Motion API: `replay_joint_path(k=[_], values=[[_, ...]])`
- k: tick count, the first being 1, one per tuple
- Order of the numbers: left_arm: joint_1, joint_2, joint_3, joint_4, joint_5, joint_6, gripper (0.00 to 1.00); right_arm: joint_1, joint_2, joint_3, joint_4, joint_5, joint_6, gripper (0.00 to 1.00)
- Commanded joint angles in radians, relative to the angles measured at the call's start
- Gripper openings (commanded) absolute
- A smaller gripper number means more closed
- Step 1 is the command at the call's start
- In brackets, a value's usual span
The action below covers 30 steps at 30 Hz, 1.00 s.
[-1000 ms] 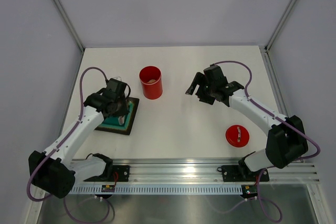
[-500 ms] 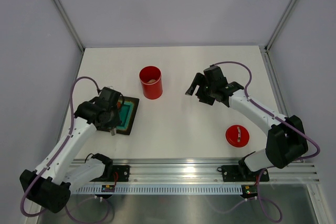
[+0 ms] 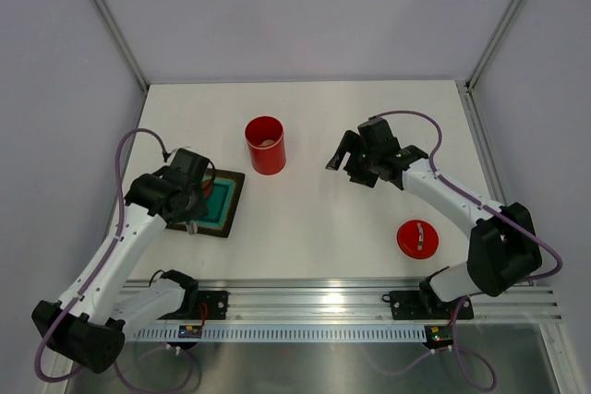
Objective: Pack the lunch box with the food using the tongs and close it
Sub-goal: Pick up the fake food from the plate.
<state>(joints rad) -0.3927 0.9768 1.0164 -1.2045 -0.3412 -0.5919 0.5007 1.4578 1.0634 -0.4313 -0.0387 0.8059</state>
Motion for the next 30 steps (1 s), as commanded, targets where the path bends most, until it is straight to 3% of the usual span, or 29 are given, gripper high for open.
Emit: replay_joint_path(k=[1, 5, 8, 18, 30], values=[[0.003, 0.036, 0.048, 0.025, -0.055, 0.026, 0.39, -0.002, -0.034, 0.0, 0.02, 0.006, 0.004, 0.85], [0.005, 0.075, 0.051, 0.043, -0.022, 0.118, 0.47, -0.002, -0.042, -0.002, 0.011, 0.013, 0.003, 0.85], [0.005, 0.097, 0.05, 0.059, 0.007, 0.164, 0.47, -0.002, -0.045, -0.002, 0.011, 0.014, 0.004, 0.85], [0.005, 0.099, 0.039, 0.097, 0.062, 0.167, 0.45, -0.004, -0.036, 0.01, 0.009, 0.013, 0.003, 0.85], [0.006, 0.143, 0.033, 0.102, -0.004, 0.158, 0.45, -0.004, -0.036, 0.018, 0.005, 0.013, 0.001, 0.85]])
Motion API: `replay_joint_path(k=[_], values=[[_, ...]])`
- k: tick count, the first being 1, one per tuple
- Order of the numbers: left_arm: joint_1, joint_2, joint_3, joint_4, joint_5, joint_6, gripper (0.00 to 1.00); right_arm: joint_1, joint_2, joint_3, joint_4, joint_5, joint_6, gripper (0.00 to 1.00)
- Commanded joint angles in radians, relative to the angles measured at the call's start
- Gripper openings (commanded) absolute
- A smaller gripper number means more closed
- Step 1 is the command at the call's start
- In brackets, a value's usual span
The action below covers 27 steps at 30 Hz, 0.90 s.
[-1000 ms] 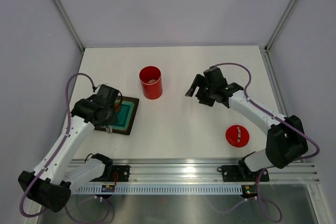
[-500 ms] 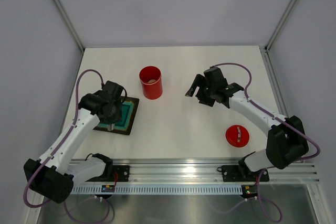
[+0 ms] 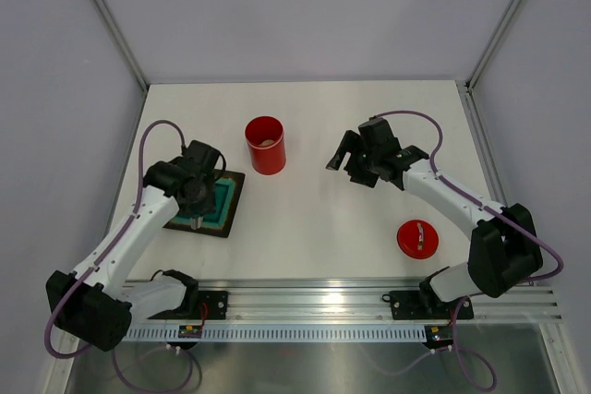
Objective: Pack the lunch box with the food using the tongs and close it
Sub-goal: Pick up the fake food from the plate.
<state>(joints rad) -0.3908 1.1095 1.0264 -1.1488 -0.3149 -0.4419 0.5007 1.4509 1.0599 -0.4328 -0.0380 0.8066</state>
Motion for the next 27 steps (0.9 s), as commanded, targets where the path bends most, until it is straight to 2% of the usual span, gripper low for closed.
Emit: replay_joint_path(k=[1, 10, 20, 27], values=[[0.003, 0.018, 0.021, 0.047, -0.029, 0.008, 0.45, -0.004, -0.029, 0.023, 0.003, 0.012, -0.001, 0.85], [0.004, 0.055, 0.027, 0.087, -0.021, 0.005, 0.44, -0.004, -0.029, 0.031, -0.004, 0.015, -0.006, 0.85], [0.004, 0.021, 0.087, 0.048, -0.02, 0.005, 0.23, -0.004, -0.034, 0.022, -0.001, 0.02, -0.004, 0.85], [0.003, -0.031, 0.17, -0.002, -0.009, 0.014, 0.02, -0.004, -0.029, 0.02, 0.008, 0.016, 0.002, 0.85]])
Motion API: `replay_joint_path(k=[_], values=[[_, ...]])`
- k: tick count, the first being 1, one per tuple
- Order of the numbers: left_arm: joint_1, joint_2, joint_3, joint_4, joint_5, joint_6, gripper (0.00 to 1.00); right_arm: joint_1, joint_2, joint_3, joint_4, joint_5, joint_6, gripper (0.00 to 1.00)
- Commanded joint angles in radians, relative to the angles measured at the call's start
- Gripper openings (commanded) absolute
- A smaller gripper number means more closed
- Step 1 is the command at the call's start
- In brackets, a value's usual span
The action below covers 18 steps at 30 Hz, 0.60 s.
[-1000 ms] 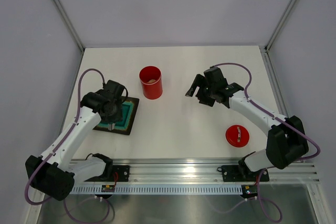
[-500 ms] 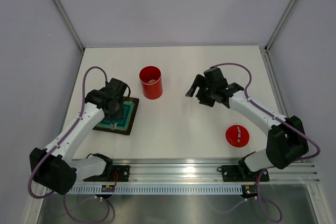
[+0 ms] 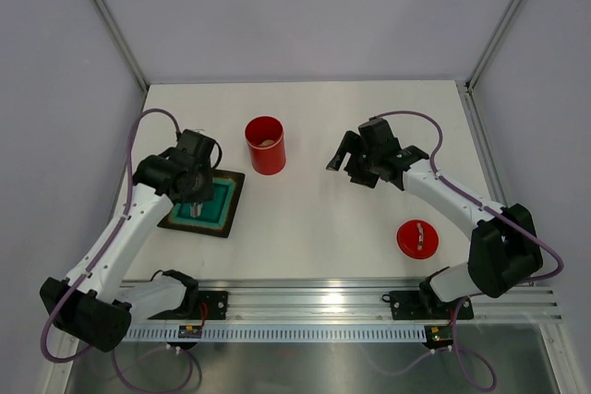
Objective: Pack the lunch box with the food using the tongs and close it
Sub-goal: Pick up the fake food from the plate.
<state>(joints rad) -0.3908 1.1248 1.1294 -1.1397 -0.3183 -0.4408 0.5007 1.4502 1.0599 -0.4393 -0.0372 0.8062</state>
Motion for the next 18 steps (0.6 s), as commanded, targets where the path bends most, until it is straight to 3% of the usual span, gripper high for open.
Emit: replay_joint_path(k=[1, 18], values=[[0.003, -0.051, 0.073, -0.014, -0.004, 0.011, 0.0, -0.004, -0.028, 0.02, 0.013, 0.014, 0.002, 0.85], [0.003, -0.097, 0.159, -0.077, 0.027, 0.013, 0.0, -0.002, -0.024, 0.017, 0.02, 0.011, 0.005, 0.85]])
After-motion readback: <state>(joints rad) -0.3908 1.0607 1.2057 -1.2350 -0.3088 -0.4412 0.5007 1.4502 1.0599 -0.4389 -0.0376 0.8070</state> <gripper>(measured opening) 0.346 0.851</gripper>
